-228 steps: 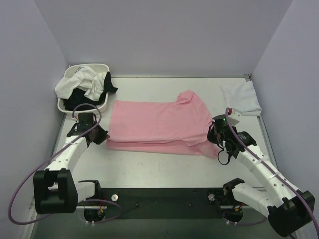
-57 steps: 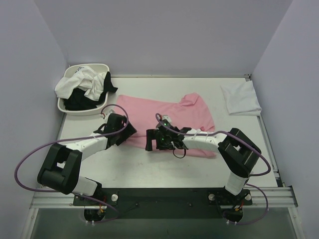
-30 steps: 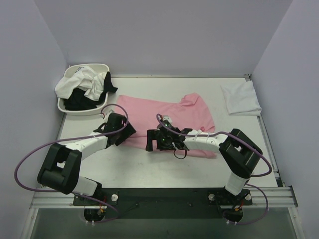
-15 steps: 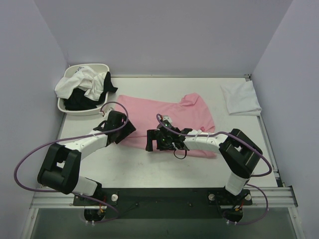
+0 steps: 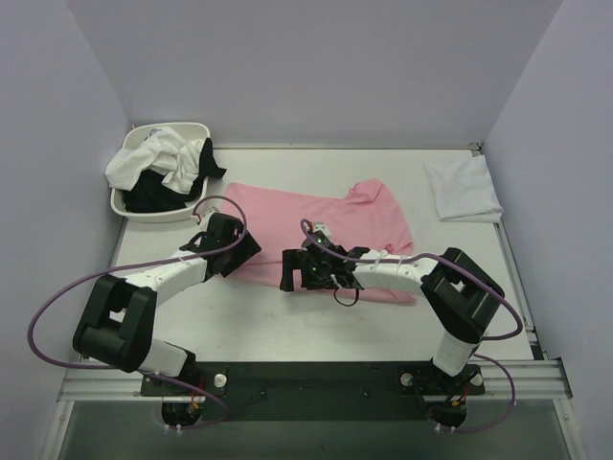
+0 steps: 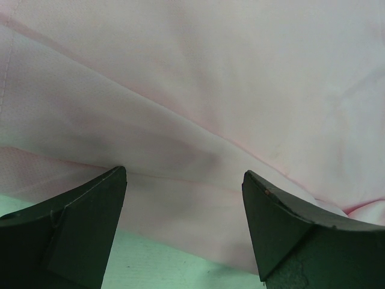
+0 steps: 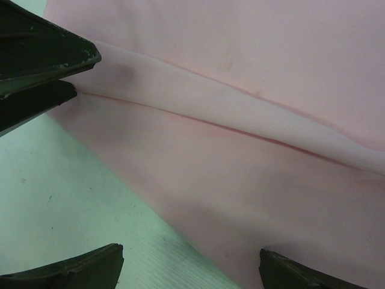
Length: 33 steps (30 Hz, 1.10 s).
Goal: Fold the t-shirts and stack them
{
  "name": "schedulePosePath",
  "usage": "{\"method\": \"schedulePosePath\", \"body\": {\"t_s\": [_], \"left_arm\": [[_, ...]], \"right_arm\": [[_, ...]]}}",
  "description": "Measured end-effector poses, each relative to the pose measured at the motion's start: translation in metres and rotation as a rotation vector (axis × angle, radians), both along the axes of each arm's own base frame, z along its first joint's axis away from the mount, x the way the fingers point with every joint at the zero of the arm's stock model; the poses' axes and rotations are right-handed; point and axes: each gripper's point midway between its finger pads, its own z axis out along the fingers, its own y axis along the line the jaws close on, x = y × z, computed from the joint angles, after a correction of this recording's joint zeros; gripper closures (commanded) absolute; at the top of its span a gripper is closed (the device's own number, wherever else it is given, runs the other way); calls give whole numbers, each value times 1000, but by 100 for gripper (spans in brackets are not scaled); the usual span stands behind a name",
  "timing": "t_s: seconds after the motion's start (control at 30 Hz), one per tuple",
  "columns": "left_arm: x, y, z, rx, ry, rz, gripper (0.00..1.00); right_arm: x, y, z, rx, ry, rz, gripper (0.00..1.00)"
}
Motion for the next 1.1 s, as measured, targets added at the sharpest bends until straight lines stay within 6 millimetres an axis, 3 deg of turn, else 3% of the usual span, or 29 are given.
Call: {"method": "schedulePosePath", "body": {"t_s": [0.57, 0.9, 1.1], "left_arm": [[4, 11, -10, 19, 26, 21, 13], [21, 17, -6, 25, 14, 37, 13], [45, 18, 12, 14, -31, 46, 13]], "right_arm": [[1, 1, 0, 10, -5, -3, 0], [2, 3, 0, 23, -8, -8, 0], [1, 4, 1, 26, -9, -7, 0]]}}
